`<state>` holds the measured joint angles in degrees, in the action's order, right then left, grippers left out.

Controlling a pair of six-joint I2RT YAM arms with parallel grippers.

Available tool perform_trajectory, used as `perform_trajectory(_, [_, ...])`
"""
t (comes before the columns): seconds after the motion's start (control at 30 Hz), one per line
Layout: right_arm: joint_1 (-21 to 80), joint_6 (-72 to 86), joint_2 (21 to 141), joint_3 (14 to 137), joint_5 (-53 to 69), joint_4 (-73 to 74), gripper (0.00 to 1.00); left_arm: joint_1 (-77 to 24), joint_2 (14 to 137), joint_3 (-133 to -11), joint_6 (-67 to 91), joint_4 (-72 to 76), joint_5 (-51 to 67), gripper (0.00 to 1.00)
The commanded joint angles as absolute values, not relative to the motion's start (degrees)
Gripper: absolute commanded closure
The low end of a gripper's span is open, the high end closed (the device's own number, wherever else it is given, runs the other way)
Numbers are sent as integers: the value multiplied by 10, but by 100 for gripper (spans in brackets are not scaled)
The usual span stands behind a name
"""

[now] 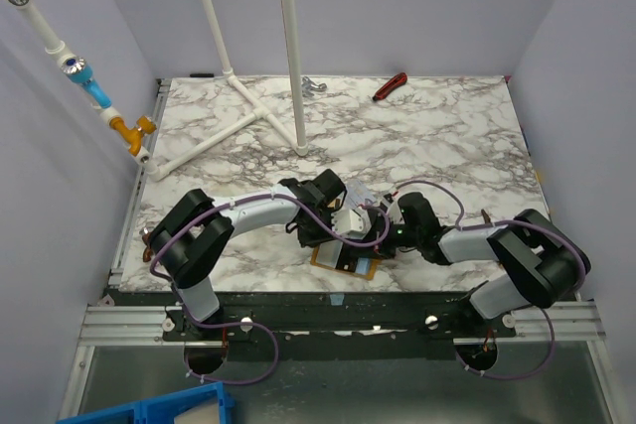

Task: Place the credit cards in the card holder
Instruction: Insert the credit card into the card holder.

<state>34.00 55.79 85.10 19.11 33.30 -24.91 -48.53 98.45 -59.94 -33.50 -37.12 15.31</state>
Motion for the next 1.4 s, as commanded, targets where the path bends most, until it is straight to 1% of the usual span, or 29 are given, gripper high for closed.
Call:
perform_trajectory(0.0, [338, 558, 871, 191, 340, -258, 99, -502, 994, -563, -337, -390, 184, 86])
perform_trajectory(0.7, [338, 553, 932, 233, 323, -271, 99, -517, 996, -554, -347, -389, 183, 87])
perform_trajectory(1.1, [337, 561, 911, 219, 276, -270, 99, -517, 999, -560, -350, -395, 192, 88])
perform_trajectory(1.37, [331, 557, 898, 209, 266, -267, 99, -518, 1007, -570, -345, -403, 202, 89])
